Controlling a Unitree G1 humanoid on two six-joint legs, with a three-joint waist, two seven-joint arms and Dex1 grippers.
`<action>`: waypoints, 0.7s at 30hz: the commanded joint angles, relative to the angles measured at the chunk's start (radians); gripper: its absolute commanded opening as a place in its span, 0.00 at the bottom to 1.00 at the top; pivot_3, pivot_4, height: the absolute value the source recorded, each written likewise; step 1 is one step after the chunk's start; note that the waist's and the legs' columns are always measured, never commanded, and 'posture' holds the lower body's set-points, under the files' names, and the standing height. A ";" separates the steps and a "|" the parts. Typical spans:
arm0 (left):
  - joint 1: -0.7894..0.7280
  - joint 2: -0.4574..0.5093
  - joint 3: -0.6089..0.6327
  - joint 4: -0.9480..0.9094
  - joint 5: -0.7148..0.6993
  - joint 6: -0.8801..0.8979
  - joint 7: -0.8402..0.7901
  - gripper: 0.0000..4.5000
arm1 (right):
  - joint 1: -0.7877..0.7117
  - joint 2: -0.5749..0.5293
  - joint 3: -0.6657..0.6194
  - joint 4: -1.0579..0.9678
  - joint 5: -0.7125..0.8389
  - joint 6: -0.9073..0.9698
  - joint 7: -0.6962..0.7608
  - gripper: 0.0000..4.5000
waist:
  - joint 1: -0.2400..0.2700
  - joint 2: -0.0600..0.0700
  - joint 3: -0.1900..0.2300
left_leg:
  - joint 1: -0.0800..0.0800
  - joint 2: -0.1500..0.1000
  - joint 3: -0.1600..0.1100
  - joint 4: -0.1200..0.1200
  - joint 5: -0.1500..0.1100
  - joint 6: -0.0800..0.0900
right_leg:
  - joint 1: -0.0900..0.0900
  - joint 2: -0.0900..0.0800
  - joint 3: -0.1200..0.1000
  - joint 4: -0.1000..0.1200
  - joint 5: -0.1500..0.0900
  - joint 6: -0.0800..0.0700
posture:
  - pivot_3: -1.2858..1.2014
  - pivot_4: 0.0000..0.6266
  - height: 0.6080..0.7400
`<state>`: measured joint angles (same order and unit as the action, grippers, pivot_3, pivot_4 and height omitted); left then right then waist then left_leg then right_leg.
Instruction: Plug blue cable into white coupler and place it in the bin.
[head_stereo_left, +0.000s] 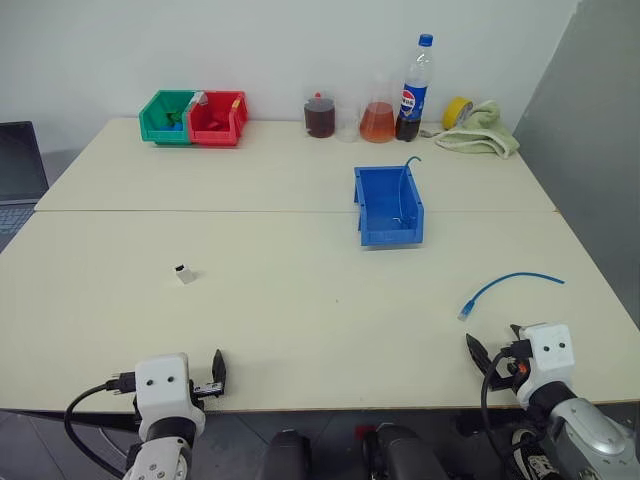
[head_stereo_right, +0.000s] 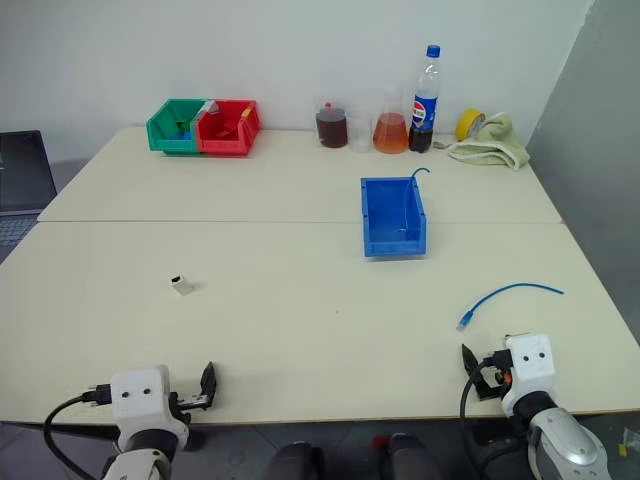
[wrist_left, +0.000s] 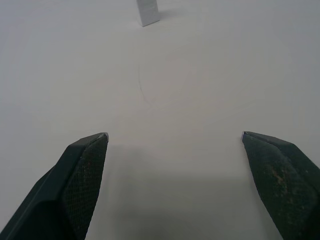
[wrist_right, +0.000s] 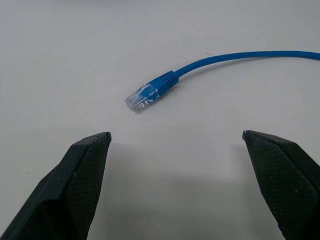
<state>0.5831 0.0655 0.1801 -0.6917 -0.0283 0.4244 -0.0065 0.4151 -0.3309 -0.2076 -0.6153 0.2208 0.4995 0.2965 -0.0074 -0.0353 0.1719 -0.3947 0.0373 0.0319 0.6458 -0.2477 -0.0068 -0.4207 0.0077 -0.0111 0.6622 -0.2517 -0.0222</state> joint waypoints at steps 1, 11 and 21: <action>0.007 -0.007 0.025 -0.042 0.011 -0.021 0.016 1.00 | 0.001 0.002 -0.022 -0.021 0.008 -0.024 -0.001 1.00 | 0.000 0.000 0.000 | 0.000 0.000 0.000 0.000 0.000 0.000 | 0.000 0.000 0.000 0.000 0.000 0.000 | 0.52 0.24 1.00; -0.006 -0.007 0.035 -0.034 0.010 -0.021 0.023 1.00 | -0.006 0.004 -0.025 0.001 0.004 -0.046 -0.001 1.00 | 0.000 0.000 0.000 | 0.000 0.000 0.000 0.000 0.000 0.000 | 0.000 0.000 0.000 0.000 0.000 0.000 | 0.52 0.24 1.00; -0.047 0.019 0.020 -0.024 -0.024 -0.013 -0.026 1.00 | -0.019 0.006 -0.027 0.022 -0.008 -0.081 -0.009 1.00 | 0.000 0.000 0.000 | 0.000 0.000 0.000 0.000 0.000 0.000 | 0.000 0.000 0.000 0.000 0.000 0.000 | 0.52 0.24 1.00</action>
<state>0.5539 0.0682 0.2031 -0.6925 -0.0361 0.4243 -0.0075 0.4060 -0.3251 -0.2115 -0.5830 0.2165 0.4474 0.2919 -0.0072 -0.0353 0.1719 -0.3946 0.0373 0.0318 0.6461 -0.2477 -0.0069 -0.4206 0.0077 -0.0112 0.6621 -0.2517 -0.0223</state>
